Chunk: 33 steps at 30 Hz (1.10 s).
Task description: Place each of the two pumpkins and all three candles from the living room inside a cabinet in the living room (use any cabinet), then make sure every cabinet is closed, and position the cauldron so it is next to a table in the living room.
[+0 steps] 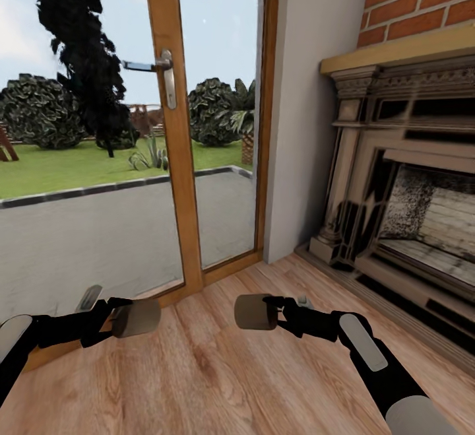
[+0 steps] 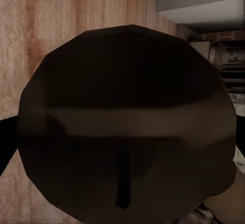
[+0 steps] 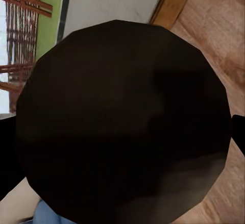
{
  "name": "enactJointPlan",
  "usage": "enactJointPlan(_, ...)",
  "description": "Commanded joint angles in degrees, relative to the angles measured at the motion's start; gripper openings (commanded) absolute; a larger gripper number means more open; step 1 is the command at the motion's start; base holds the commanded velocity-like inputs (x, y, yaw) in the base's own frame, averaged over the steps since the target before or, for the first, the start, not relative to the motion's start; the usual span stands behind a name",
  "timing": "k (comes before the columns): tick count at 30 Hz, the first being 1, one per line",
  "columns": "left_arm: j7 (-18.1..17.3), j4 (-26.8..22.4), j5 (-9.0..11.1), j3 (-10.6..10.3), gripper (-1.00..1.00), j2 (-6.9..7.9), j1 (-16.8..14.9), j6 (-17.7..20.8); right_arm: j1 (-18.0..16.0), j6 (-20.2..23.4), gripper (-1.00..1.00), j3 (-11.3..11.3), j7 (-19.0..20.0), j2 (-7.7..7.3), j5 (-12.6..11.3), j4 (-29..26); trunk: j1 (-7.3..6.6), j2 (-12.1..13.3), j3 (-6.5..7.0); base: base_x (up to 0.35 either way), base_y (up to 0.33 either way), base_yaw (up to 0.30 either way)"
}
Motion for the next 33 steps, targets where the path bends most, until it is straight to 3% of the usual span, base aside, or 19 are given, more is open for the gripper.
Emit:
enactJointPlan(1,0.56,-0.03,0.60,0.07,-1.00,-0.01,-0.03,0.16,-0.04,0.09,-1.00,0.07,0.47,-0.05,0.48,0.01,-0.04,-0.01,0.07,0.000,0.000,0.000)
enactJointPlan(7,0.56,-0.03,0.60,0.02,-1.00,-0.07,-0.03,0.16,-0.04,0.02,-1.00,0.07,0.45,-0.04,0.48,0.01,-0.19,0.07,0.83,0.000,0.000,0.000)
enactJointPlan(18,0.56,-0.06,0.67,-0.28,-1.00,-0.03,-0.03,0.16,-0.04,0.00,-1.00,0.01,0.39,0.04,0.48,1.61,-0.24,0.10,0.23,0.000,0.000,0.000)
enactJointPlan(33,0.56,-0.03,0.69,-0.37,-1.00,-0.08,-0.03,0.16,-0.04,0.00,-1.00,-0.02,0.39,0.04,0.48,1.68,-3.54,6.12,1.50,0.000,0.000,0.000)
